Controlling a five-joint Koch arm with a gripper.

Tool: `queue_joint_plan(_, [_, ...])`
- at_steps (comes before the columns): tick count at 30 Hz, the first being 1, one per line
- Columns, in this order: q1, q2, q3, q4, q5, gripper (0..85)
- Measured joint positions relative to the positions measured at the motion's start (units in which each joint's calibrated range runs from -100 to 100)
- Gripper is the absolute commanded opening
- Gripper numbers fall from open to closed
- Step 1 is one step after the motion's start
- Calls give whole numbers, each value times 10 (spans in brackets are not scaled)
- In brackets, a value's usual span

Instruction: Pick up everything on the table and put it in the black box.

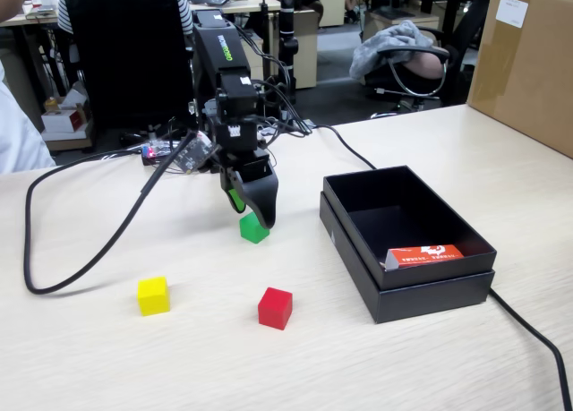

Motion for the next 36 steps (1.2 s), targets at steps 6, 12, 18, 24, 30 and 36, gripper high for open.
queue_joint_plan(6, [3, 45, 1, 0, 0, 441])
queue_joint_plan(12, [8, 82, 22, 0, -1, 411])
queue_joint_plan(18, [10, 94, 23, 0, -1, 327])
queue_joint_plan(24, [9, 101, 23, -3, -1, 145])
queue_joint_plan(30, [8, 101, 23, -3, -1, 8])
queue_joint_plan(36, [24, 28, -3, -33, 1, 7])
